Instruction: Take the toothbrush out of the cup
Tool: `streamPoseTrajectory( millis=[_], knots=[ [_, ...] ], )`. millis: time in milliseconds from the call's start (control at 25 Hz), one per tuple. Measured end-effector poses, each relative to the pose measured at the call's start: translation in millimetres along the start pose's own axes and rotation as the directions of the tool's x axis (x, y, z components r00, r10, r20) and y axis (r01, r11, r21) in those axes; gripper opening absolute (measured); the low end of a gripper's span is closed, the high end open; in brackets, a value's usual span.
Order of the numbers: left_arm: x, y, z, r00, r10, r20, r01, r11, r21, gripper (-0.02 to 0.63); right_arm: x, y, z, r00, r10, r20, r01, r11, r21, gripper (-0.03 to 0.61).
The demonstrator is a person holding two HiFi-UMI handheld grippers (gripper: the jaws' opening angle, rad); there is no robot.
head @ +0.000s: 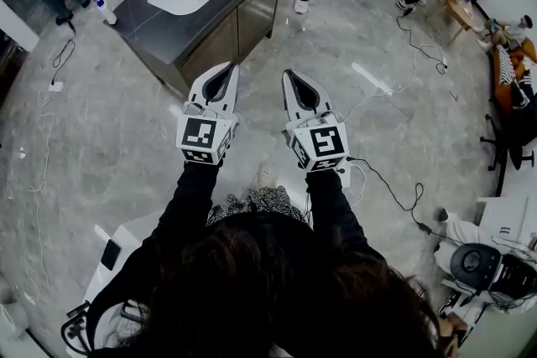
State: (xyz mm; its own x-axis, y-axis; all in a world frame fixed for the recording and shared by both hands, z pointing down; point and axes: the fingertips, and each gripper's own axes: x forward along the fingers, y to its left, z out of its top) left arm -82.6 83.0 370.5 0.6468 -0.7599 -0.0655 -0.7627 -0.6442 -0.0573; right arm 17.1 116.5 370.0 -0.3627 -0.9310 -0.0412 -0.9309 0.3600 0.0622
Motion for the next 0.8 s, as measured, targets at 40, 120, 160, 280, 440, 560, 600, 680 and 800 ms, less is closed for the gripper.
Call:
streamPoseTrajectory(
  millis=[40,120,160,280,440,560,600,680,800],
  knots=[
    [7,2,-1,1.0,0.004,-0.002,-0.004,1.0,0.001,0.008,5,-6,-1,1.0,0.002,0.0,-0.002,1.0,0.004,0.003],
    [20,6,-3,1.0,0.01,-0.004,-0.01,1.0,0.004,0.008,16,-17,-4,1.0,0.006,0.001,-0.006,1.0,0.009,0.004],
    [26,7,-3,1.0,0.012,-0.004,-0.012,1.0,0.007,0.008,20,-22,-5,1.0,0.006,0.001,-0.006,1.0,0.01,0.003],
    [44,11,-5,1.0,0.02,-0.002,-0.02,1.0,0.011,0.008,33,-40,-7,1.0,0.004,0.005,-0.004,1.0,0.013,0.003],
    [69,18,-8,0.999,0.038,-0.008,-0.038,0.999,0.01,0.008,52,-62,-9,1.0,0.015,0.007,-0.015,1.0,0.019,0.003],
    [92,20,-10,0.999,0.049,-0.018,-0.049,0.999,0.01,0.008,66,-82,-11,1.0,0.024,0.004,-0.024,0.999,0.026,0.003],
    [99,21,-11,0.998,0.052,-0.02,-0.052,0.999,0.011,0.008,70,-89,-12,1.0,0.028,0.004,-0.028,0.999,0.028,0.003],
    [113,21,-11,0.998,0.057,-0.023,-0.057,0.998,0.015,0.008,77,-100,-13,0.999,0.036,0.003,-0.036,0.999,0.027,0.005],
    [130,21,-13,0.998,0.064,-0.025,-0.063,0.998,0.023,0.008,87,-117,-15,0.999,0.045,0.004,-0.045,0.999,0.026,0.004]
  ],
)
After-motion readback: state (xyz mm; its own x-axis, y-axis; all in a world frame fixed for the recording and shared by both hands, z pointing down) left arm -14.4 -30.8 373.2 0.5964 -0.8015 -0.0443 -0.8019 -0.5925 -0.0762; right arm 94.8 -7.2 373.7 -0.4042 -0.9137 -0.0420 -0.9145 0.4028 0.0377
